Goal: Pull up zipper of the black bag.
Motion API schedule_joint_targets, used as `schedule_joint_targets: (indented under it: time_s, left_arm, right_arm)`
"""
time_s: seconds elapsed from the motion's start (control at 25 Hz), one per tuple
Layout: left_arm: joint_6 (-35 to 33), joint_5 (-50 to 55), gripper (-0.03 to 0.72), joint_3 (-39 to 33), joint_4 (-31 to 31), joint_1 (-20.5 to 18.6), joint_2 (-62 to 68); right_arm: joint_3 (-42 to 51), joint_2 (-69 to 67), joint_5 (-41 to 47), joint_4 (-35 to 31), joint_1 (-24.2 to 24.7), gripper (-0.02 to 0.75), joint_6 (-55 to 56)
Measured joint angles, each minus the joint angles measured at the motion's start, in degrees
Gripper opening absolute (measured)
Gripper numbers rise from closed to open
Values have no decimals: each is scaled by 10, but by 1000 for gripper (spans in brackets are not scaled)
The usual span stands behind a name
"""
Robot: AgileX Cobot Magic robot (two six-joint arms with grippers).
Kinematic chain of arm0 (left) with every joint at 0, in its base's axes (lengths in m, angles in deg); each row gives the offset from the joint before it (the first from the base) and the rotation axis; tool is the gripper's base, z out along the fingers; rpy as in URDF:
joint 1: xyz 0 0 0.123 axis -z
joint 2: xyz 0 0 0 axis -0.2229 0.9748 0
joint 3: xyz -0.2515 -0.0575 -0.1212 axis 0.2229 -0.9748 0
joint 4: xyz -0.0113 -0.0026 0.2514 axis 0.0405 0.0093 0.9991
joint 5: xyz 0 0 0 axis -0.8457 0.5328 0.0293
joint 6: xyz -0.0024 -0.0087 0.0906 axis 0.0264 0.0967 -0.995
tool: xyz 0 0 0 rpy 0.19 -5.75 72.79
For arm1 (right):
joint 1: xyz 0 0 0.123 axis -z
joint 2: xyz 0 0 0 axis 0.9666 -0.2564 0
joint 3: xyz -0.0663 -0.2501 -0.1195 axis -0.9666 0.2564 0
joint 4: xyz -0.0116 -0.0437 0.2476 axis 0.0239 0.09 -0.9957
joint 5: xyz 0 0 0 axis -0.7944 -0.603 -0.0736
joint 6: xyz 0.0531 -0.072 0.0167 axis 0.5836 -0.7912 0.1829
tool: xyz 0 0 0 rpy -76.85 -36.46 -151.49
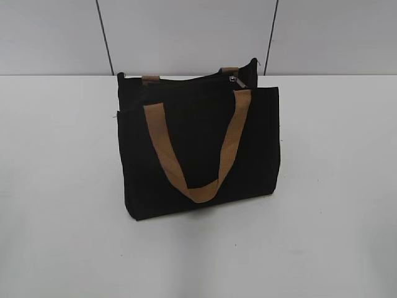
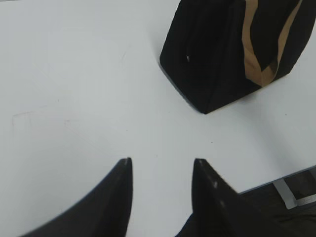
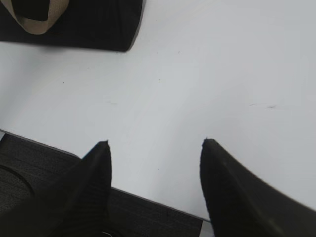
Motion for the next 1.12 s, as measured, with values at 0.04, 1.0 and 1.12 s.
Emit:
schedule_joint_targets:
  time_s: [0.04,1.0,1.12]
  left_arm:
    - [0,0,302,0,0,0,0]
    - [0,0,251,0,-3,-147,0]
    - [0,0,242,0,-3,-163,0]
  right_arm:
    - [0,0,0,0,0,445,0]
    - [0,53,0,0,83,445,-1]
    - [1,73,0,-1,120,445,-1]
